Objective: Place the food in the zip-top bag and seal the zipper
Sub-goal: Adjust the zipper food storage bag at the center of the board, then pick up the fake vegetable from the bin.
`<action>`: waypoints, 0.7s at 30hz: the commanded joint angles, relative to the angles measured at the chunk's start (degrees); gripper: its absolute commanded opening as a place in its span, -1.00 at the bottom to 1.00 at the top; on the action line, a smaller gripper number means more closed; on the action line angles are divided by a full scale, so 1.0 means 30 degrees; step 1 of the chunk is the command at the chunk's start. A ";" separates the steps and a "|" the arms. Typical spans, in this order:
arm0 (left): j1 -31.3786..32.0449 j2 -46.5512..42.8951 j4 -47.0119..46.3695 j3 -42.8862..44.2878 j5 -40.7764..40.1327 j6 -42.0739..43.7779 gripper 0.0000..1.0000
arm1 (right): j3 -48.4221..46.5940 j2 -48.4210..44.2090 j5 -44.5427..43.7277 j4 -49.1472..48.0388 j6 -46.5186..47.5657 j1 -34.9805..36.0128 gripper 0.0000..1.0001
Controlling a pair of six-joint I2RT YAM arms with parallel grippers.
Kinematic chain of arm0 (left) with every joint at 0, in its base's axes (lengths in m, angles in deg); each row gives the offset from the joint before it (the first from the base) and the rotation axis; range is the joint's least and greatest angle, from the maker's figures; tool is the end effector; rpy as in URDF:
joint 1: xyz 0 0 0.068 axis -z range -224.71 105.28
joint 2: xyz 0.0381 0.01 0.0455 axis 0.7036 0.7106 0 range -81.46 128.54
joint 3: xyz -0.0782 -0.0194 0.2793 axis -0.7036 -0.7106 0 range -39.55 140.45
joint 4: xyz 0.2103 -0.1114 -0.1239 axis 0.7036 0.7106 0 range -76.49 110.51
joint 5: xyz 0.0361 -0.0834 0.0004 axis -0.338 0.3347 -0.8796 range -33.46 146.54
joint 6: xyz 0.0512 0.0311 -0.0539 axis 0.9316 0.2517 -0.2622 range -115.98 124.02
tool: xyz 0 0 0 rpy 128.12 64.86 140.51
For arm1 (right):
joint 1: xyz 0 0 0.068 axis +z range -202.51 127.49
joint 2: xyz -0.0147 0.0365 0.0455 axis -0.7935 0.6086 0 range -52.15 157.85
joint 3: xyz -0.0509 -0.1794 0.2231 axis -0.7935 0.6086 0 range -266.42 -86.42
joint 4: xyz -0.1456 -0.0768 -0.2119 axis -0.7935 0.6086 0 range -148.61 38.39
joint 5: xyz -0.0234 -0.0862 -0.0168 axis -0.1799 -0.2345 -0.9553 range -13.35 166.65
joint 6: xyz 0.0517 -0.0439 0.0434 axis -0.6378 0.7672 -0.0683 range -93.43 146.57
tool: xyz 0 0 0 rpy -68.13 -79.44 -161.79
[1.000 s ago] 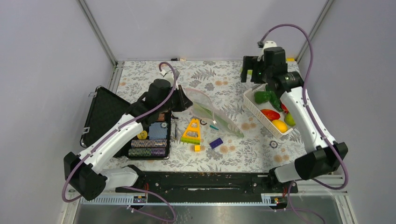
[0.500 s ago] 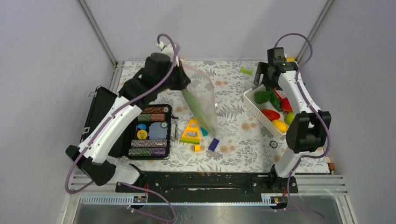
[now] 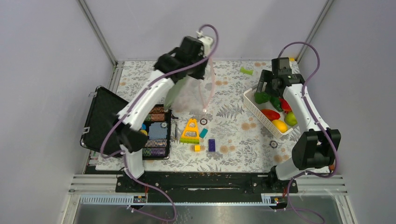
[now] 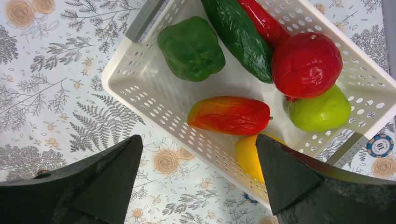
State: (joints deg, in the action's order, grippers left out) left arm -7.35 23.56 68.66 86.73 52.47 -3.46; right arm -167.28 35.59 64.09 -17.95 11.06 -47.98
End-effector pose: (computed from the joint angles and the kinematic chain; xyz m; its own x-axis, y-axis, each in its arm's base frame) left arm 0.3414 -0.2544 0.4536 -0.5122 0.2277 -0.8281 0.4960 0.8656 -0.0687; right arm 0.3625 0.0135 0.3203 -0.6903 0.2071 -0.6932 0.2634 0.9643 0.0258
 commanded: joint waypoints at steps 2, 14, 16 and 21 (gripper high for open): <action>0.0952 0.2575 0.0813 0.1361 0.1825 0.1447 -1.00 | 0.0352 -0.0297 0.0158 -0.0516 -0.0299 -0.0077 0.99; 0.1439 0.2817 -0.0085 0.1051 -0.0736 0.2232 -1.00 | 0.1193 0.1290 0.1526 -0.4182 -0.3584 -0.0753 0.99; 0.1691 0.2430 -0.0323 0.0962 -0.1896 0.3079 -1.00 | 0.0734 0.2170 0.1484 -0.4307 -0.4394 -0.1012 0.99; 0.2155 0.2105 -0.0309 0.1441 -0.3739 0.4899 -1.00 | -0.0250 0.4185 0.1440 -0.4124 -0.5799 -0.1371 0.99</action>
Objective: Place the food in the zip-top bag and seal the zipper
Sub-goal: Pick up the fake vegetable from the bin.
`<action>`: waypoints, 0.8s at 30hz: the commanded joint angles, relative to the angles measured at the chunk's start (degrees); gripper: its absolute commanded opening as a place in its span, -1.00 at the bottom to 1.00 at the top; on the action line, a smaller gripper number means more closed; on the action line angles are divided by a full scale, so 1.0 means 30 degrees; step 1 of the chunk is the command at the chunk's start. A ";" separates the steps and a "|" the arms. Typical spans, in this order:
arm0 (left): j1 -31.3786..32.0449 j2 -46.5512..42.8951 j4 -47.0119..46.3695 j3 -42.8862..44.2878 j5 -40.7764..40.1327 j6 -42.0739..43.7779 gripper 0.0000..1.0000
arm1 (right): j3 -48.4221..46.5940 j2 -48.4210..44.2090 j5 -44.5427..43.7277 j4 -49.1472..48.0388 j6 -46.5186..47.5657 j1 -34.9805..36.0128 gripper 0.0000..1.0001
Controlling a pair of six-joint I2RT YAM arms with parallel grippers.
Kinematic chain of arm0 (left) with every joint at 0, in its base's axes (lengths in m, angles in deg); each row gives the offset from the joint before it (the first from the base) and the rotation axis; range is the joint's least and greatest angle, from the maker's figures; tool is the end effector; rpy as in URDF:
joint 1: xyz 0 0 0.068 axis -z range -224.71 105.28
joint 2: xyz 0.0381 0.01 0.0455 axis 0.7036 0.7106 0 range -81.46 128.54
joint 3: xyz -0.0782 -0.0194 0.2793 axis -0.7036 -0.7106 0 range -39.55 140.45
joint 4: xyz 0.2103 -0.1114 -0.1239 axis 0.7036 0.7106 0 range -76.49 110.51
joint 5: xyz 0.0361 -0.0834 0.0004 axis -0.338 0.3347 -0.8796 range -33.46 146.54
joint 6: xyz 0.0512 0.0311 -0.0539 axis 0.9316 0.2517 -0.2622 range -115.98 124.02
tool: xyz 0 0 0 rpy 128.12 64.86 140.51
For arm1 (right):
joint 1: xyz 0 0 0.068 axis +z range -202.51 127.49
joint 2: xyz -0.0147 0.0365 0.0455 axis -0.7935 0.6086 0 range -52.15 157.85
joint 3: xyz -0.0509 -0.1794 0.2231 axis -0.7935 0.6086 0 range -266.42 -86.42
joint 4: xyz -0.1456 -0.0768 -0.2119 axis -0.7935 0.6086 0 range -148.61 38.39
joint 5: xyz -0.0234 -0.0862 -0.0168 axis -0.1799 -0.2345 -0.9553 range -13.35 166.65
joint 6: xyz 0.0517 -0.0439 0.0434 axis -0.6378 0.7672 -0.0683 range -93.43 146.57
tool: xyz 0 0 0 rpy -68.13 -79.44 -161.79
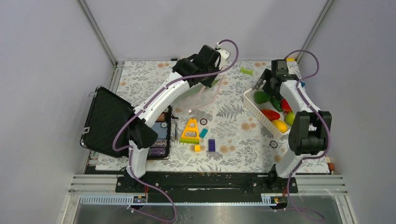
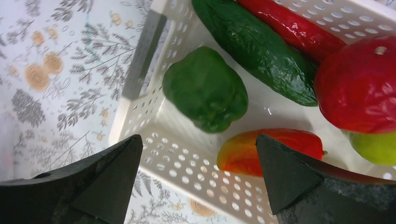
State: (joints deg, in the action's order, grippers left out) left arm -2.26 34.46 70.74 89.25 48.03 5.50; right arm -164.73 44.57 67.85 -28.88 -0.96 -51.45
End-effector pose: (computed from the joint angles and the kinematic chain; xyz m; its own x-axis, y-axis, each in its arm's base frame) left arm 0.3598 -0.3152 0.3823 -0.5004 0.4924 -0.7121 0.6025 0.7887 0.1220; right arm 0.4068 -0.0032 0.2649 -0.6218 0.4453 -0.6443 0.4185 0.8842 0.2072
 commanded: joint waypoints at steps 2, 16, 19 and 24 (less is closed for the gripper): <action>0.0451 -0.1654 -0.1001 0.0395 -0.2441 0.2222 -1.00 | -0.1496 0.1865 -0.0109 -0.0479 -0.1906 -0.0235 0.99; 0.0485 -0.2436 -0.1772 -0.2377 -0.3268 0.1173 -1.00 | -0.3529 0.5464 -0.1044 0.0473 -0.3010 -0.0823 0.96; 0.0492 -0.2871 -0.2298 -0.3081 -0.3312 0.0978 -1.00 | -0.3409 0.5462 -0.1374 0.0493 -0.2966 -0.0822 0.90; 0.0464 -0.3423 -0.2503 -0.3891 -0.3491 0.0528 -1.00 | -0.3009 0.5141 -0.1456 0.0258 -0.2672 -0.0822 0.73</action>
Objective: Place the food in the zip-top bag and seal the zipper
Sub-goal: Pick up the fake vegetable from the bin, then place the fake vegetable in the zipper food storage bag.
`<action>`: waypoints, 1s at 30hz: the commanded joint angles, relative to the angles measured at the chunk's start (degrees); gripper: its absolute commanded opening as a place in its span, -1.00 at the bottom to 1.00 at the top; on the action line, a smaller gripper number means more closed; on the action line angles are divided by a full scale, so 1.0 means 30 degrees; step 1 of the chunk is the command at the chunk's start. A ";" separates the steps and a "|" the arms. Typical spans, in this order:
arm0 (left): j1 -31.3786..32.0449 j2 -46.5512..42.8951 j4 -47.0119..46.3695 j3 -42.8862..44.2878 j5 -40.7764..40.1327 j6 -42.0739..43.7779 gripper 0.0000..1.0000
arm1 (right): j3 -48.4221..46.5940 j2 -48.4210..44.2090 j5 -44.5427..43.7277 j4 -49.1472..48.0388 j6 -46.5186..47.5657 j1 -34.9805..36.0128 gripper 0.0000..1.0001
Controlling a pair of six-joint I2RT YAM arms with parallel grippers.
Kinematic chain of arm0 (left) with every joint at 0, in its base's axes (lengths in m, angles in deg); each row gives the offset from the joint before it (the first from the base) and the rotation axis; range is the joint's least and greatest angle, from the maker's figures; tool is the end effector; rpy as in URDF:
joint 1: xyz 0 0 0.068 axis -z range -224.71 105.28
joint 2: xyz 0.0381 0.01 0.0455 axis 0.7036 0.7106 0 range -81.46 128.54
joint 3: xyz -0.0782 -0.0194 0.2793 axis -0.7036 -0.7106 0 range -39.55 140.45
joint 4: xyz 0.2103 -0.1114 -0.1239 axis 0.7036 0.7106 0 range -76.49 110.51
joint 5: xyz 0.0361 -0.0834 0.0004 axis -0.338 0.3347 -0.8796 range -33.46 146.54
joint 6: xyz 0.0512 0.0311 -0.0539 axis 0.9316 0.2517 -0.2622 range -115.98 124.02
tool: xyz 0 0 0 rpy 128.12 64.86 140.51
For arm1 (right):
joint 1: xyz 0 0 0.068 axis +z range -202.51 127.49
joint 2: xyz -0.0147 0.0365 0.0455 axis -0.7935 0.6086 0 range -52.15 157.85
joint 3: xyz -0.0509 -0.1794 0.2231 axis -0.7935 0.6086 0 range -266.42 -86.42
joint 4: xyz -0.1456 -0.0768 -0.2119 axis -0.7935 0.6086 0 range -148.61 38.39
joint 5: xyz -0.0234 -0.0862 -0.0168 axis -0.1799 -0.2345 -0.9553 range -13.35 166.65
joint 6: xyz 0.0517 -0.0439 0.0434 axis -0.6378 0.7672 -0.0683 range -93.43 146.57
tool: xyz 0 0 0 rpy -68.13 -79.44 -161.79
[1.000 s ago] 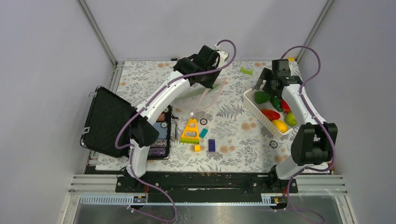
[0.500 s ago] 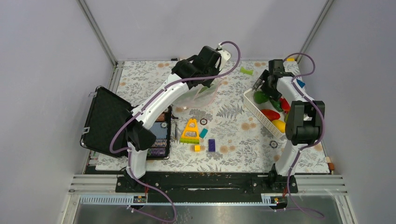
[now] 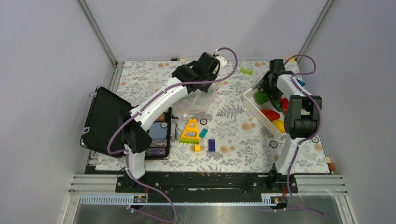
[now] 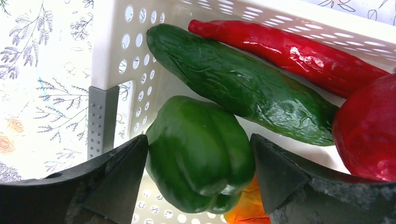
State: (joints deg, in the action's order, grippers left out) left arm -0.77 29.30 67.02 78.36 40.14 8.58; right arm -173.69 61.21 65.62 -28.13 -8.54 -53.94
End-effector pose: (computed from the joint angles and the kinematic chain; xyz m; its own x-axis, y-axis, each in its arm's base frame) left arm 0.3450 -0.3052 0.3665 -0.4777 0.5663 -0.6716 0.5651 0.7834 0.2587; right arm 0.4629 -0.0249 0.1969 -0.6080 0.5798 -0.5424 0.5861 0.7886 0.1860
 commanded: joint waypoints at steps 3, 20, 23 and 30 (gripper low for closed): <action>-0.0057 -0.2087 -0.1567 -0.0543 -0.1008 -0.0723 -1.00 | 0.0891 -0.1048 -0.0411 -0.0926 -0.0054 0.0007 0.28; -0.0061 -0.3185 -0.2389 -0.1618 -0.0454 -0.1037 -1.00 | 0.8125 -1.3512 0.6705 -0.5762 0.2116 0.0339 -0.67; -0.0111 -0.3159 -0.2399 -0.1548 -0.0492 -0.1205 -1.00 | 0.8672 -1.5466 0.9097 -0.7063 0.2154 0.2527 -0.67; -0.0170 -0.2881 -0.2341 -0.1134 -0.0303 -0.1431 -1.00 | 1.2116 -1.8037 1.3644 -1.5971 -0.0774 0.8034 -0.71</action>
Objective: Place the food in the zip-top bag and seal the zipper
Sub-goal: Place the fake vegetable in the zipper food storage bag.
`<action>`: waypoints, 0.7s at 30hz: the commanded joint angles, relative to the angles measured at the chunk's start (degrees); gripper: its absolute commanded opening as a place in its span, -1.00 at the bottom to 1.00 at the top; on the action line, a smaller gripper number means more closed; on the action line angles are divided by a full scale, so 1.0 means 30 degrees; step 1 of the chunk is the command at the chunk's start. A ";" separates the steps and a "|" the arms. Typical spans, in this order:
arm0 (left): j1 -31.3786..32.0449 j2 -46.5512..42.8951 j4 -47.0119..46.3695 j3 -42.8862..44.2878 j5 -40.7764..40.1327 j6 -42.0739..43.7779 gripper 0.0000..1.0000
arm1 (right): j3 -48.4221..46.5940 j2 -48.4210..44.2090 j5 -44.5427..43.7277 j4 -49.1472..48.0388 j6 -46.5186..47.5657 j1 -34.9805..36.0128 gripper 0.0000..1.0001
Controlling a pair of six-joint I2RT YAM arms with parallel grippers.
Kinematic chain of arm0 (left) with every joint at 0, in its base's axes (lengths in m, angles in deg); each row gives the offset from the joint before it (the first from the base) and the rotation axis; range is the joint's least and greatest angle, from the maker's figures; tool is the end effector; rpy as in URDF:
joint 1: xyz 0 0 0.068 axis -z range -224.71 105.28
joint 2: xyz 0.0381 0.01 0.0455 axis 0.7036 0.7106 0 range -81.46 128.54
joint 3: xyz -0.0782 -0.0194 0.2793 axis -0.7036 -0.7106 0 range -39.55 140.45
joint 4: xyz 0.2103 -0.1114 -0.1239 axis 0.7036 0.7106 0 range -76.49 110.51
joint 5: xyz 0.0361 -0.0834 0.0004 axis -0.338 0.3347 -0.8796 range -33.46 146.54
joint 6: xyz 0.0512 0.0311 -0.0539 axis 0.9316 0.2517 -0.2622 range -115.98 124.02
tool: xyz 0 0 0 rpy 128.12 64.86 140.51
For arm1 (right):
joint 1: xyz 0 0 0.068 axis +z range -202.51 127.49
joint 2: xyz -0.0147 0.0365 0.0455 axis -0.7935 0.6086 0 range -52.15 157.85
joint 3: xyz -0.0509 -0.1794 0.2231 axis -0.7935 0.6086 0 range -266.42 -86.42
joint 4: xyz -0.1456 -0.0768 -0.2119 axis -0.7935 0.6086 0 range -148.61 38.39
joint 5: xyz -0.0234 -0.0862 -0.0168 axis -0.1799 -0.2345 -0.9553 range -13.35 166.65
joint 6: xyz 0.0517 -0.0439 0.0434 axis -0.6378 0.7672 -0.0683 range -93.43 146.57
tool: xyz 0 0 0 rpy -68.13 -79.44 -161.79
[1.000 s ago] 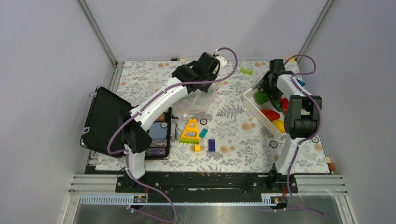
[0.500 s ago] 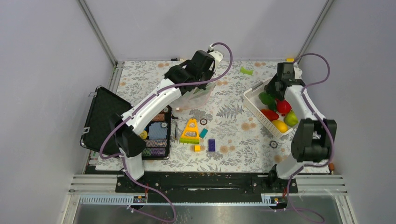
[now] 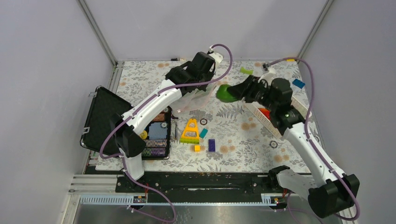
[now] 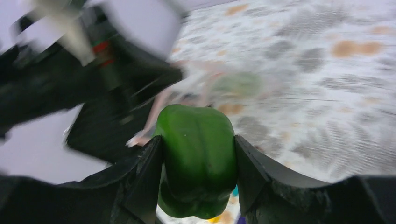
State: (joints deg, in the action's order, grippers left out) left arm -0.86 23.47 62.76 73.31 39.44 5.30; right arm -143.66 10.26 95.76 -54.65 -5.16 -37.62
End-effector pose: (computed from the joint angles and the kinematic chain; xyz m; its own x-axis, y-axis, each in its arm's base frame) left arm 0.3315 -0.2900 0.3877 -0.4648 0.4762 -0.7464 0.5134 0.8318 0.2110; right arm 0.2685 0.0949 0.3786 -0.4226 0.4018 -0.8124 -0.3914 0.7276 0.5634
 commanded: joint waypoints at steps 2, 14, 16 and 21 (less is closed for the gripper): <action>-0.0136 -0.0812 -0.0714 0.0748 0.0038 -0.0346 -1.00 | 0.2540 -0.0804 0.3143 -0.8729 -0.1877 0.4223 -0.72; -0.0392 -0.1199 -0.0649 0.0771 0.0789 -0.1570 -1.00 | 0.1973 0.3011 -0.2916 -1.2230 -0.0207 0.8110 -0.83; -0.0473 -0.1300 -0.0595 0.0711 0.1177 -0.1670 -1.00 | 0.2144 0.3373 -0.4010 -1.2189 0.0064 0.8263 -0.84; -0.0636 -0.1531 -0.0591 0.0597 0.1479 -0.1744 -1.00 | 0.2618 0.3695 -0.5370 -1.2168 0.0570 0.8405 -0.84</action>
State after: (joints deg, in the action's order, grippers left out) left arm -2.17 23.08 63.02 73.33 42.26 1.10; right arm -136.23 21.38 86.12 -86.40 -6.29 -12.90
